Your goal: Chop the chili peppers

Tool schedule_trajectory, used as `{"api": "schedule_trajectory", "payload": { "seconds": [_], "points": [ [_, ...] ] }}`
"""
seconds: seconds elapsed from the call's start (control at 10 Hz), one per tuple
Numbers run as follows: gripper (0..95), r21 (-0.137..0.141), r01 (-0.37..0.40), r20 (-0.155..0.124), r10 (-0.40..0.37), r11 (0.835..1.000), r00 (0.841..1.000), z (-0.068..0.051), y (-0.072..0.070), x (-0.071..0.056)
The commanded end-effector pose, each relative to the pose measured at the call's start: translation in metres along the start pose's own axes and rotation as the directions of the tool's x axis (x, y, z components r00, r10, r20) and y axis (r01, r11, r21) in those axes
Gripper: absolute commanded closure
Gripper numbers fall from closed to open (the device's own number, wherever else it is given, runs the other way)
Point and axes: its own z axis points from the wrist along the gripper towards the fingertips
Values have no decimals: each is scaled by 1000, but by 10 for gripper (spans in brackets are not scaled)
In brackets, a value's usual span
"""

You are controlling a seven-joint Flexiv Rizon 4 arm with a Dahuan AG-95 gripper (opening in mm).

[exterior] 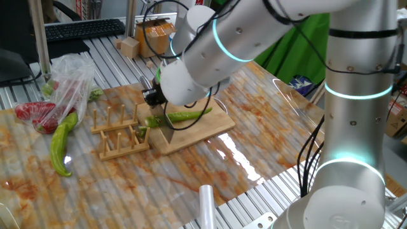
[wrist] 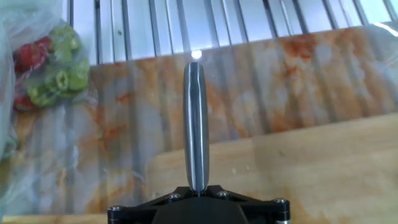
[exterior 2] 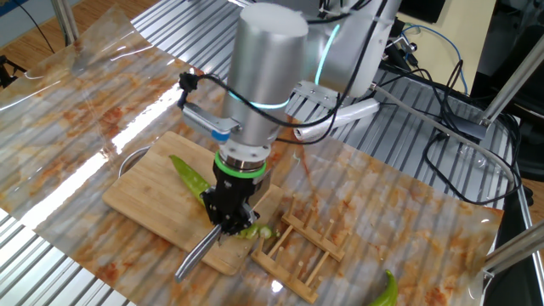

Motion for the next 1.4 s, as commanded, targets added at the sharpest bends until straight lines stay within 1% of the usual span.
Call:
{"api": "schedule_trajectory", "payload": {
  "seconds": [0.1,0.2,0.4,0.6,0.7,0.8,0.9,1.0,1.1,1.2,1.3,1.4],
  "points": [
    [950,15,1,8,-1,1000,1000,0,-3,10],
    [950,11,0,6,0,1000,1000,1,-3,9],
    [950,-2,-5,2,5,1000,1000,4,-1,4],
    [950,8,-3,7,3,1000,1000,10,0,0],
    [950,11,-3,8,3,1000,1000,11,-1,0],
    [950,15,-2,1,2,1000,1000,9,-1,2],
    [950,15,-2,1,2,1000,1000,9,-1,2],
    [950,22,11,-26,-11,1000,1000,-3,-2,1],
    [950,21,19,-43,-18,1000,999,-10,-2,-3],
    [950,14,13,-61,-12,1000,998,-15,-1,-6],
    [950,30,19,-65,-17,999,998,-15,-1,-5],
    [950,31,19,-73,-16,999,997,-15,-1,-5]
  ]
}}
